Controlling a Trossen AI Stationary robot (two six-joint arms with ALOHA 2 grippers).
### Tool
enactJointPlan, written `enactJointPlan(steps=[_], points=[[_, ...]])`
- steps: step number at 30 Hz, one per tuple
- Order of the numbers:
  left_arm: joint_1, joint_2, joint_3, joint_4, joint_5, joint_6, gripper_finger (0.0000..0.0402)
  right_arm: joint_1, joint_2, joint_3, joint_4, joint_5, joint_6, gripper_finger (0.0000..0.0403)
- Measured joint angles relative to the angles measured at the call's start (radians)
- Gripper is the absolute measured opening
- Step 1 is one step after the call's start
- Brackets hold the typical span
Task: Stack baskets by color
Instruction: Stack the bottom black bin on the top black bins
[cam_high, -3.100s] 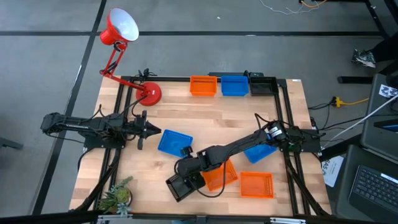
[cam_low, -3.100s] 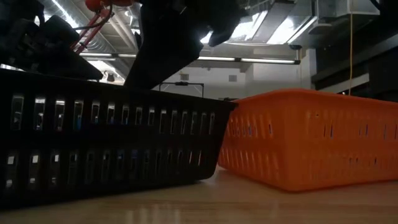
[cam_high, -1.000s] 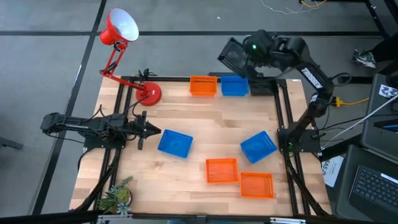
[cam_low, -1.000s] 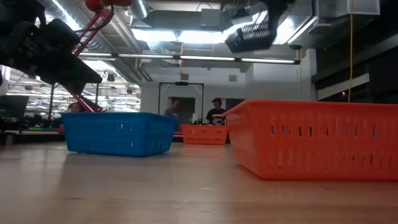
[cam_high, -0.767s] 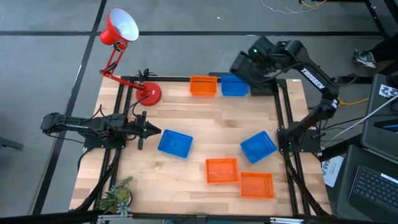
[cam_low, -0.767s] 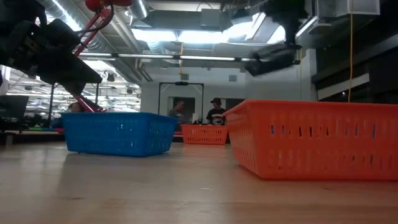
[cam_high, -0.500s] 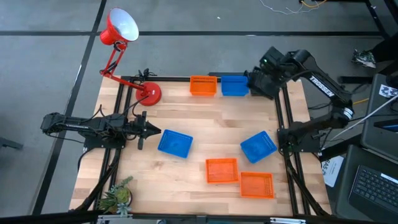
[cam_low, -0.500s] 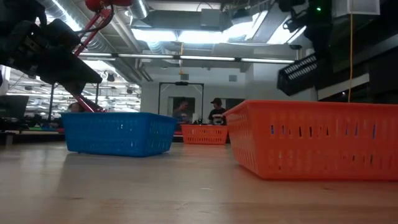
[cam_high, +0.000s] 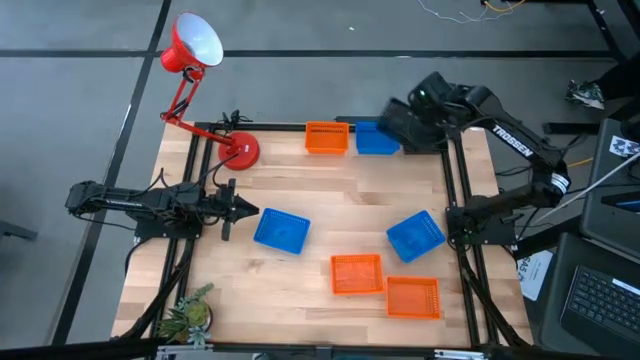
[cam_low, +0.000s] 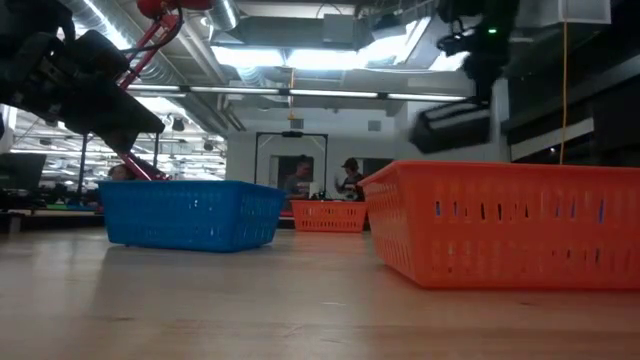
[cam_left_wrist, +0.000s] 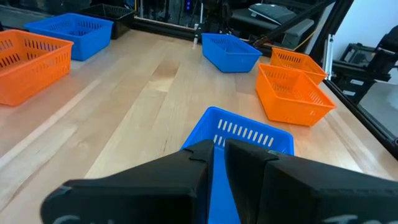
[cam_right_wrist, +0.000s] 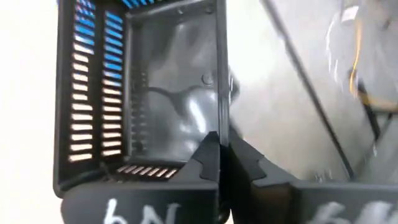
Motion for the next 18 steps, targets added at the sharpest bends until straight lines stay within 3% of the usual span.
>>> enactJointPlan(steps=[4,8,14,18], points=[[0.0,0.0,0.0,0.002,0.0,0.0,0.0031,-0.028,0.061,0.047,0.187,-0.011,-0.031,0.0002],[0.0,0.0,0.0,0.002,0.0,0.0,0.0031,-0.09,0.142,0.124,0.244,-0.01,-0.208,0.0002],[0.0,0.0,0.0,0.002,0.0,0.003,0.0031,-0.189,0.304,0.269,0.197,-0.029,-0.574,0.0002],[0.0,0.0,0.0,0.002,-0.015,0.003,0.0031,-0.258,0.426,0.385,0.03,-0.022,-0.759,0.0002]])
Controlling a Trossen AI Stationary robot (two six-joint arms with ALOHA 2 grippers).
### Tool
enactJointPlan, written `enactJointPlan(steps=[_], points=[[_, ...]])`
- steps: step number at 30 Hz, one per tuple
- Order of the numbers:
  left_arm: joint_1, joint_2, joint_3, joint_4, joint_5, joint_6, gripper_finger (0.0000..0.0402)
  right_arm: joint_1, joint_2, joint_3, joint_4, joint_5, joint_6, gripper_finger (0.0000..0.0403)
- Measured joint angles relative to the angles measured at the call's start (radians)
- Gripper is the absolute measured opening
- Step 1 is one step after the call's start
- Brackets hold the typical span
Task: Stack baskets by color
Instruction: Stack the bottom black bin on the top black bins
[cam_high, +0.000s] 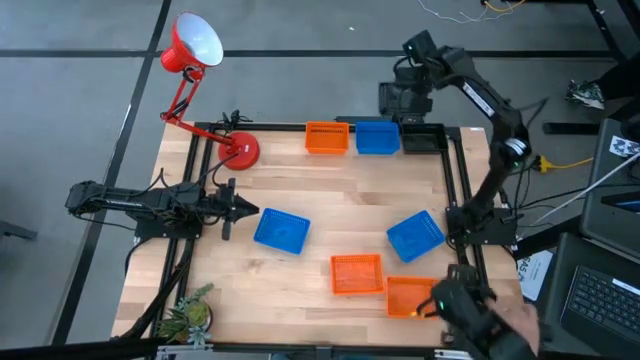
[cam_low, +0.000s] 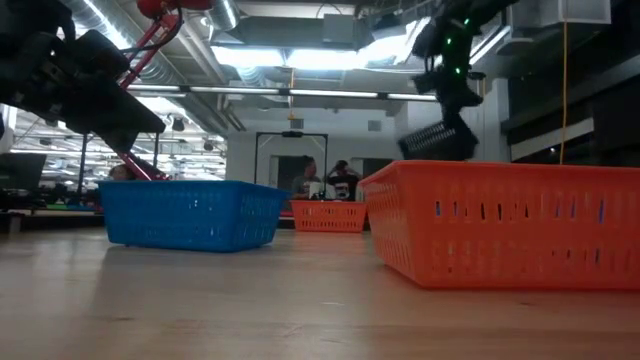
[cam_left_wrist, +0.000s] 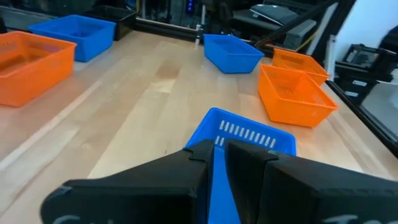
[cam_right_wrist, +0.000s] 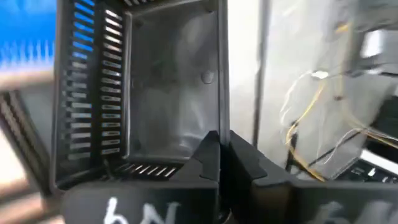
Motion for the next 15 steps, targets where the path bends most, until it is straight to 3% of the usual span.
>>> enactJointPlan(steps=[4,10,15], points=[[0.0,0.0,0.0,0.0,-0.052,0.005,0.0031,-0.072,0.096,0.118,-0.258,0.076,-0.011,0.0002],[0.0,0.0,0.0,0.0,-0.116,0.033,0.0031,-0.132,0.099,0.269,-0.331,-0.092,0.032,0.0002],[0.0,0.0,0.0,0.0,-0.116,0.028,0.0031,-0.157,0.097,0.324,-0.406,-0.185,-0.182,0.0002]])
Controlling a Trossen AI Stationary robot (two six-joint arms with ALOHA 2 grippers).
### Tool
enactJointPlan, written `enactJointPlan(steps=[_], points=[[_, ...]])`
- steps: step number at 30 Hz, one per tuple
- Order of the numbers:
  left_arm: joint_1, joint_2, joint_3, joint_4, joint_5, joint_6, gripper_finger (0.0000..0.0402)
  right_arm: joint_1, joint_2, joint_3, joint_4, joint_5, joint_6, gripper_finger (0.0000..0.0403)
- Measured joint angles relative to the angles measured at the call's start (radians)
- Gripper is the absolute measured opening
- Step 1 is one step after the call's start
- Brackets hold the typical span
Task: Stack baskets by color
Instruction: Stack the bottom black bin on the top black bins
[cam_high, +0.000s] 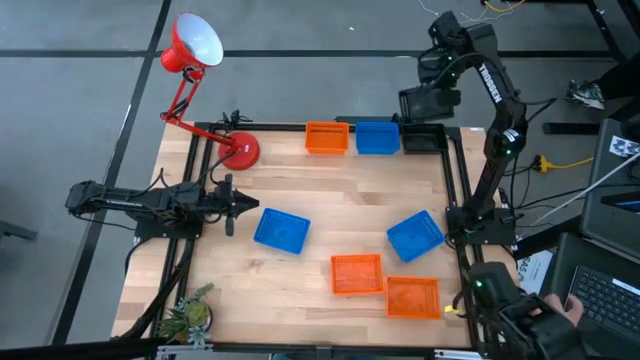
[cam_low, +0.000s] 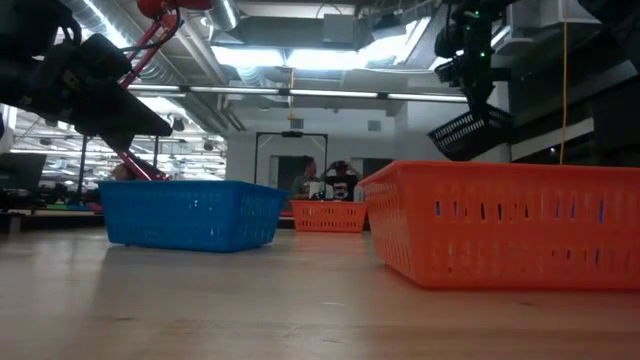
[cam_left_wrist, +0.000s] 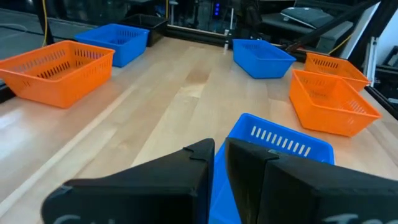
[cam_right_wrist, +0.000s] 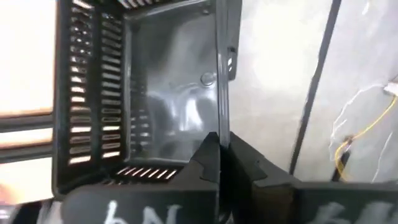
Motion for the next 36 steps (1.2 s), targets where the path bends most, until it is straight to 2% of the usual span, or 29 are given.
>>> enactJointPlan(steps=[4,13,16,23,36], points=[[0.0,0.0,0.0,0.0,0.0,0.0,0.0031,-0.021,-0.001,-0.044,0.003,-0.025,-0.012,0.0002],[0.0,0.0,0.0,0.0,0.0,-0.001,0.0031,-0.029,0.001,-0.286,0.003,-0.009,-0.014,0.0002],[0.0,0.0,0.0,0.0,0.0,-0.001,0.0031,-0.029,0.001,-0.307,0.004,0.005,-0.011,0.0002],[0.0,0.0,0.0,0.0,0.001,-0.001,0.0031,-0.029,0.001,-0.322,0.064,-0.044,0.014,0.0002],[0.0,0.0,0.0,0.0,0.001,-0.002,0.0031,-0.032,0.001,-0.467,0.203,-0.045,0.008,0.0002]])
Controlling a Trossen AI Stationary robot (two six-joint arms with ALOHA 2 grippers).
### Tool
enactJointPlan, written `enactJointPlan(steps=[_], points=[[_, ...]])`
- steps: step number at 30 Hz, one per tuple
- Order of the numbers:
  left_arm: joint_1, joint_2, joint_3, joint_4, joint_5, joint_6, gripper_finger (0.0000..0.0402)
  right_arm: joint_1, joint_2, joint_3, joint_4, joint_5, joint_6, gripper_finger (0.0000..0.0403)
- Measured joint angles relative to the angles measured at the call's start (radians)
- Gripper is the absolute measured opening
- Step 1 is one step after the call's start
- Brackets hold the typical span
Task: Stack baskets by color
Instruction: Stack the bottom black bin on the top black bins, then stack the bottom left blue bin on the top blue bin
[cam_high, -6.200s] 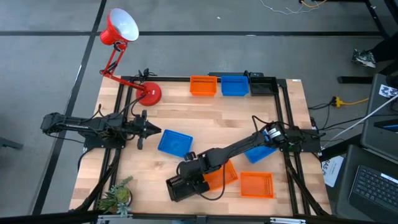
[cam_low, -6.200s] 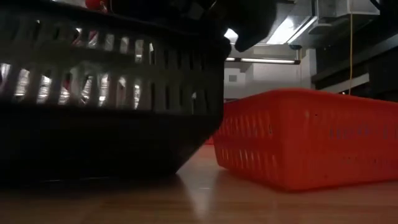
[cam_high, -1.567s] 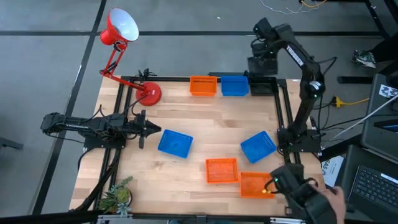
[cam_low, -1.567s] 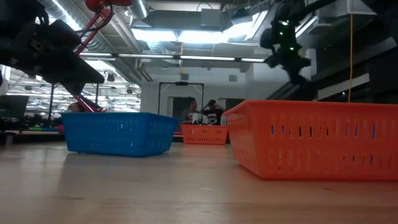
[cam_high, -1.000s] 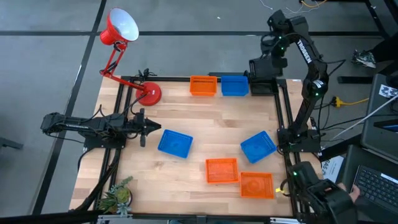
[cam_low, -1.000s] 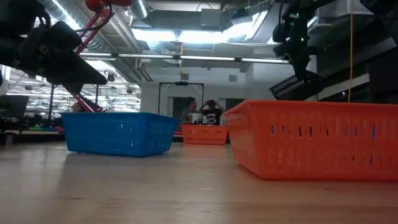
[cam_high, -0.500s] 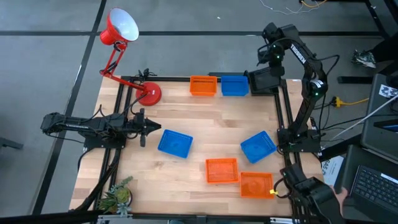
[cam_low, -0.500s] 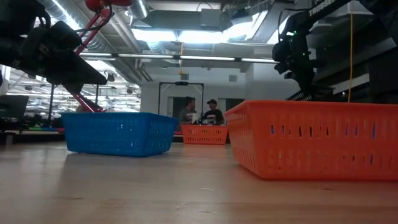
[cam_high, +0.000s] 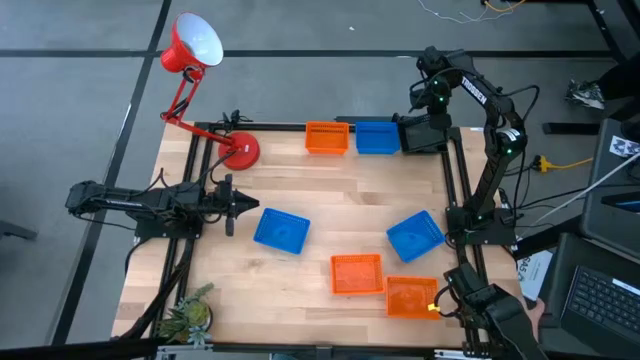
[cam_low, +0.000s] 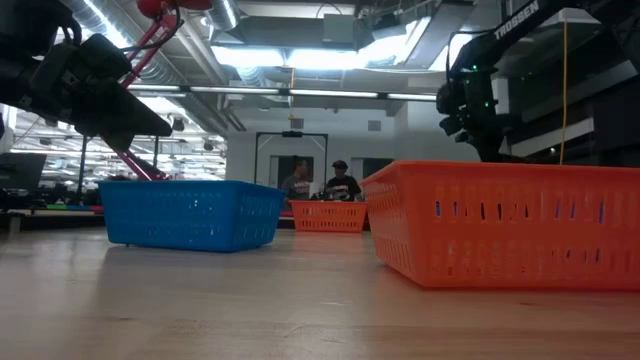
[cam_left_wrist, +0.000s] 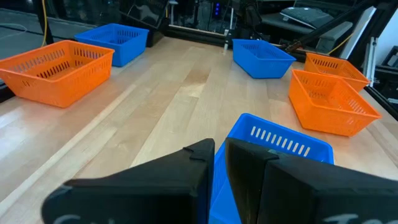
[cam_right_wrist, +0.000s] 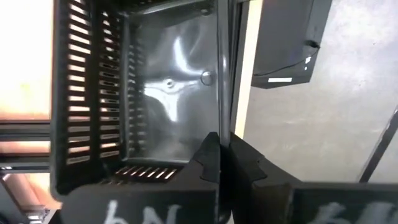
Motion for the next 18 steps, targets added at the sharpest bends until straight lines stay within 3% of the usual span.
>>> enactJointPlan(steps=[18], points=[[0.0,0.0,0.0,0.0,0.0,0.0,0.0031,0.001,0.0,-0.011,0.039,0.018,0.002,0.0048]])
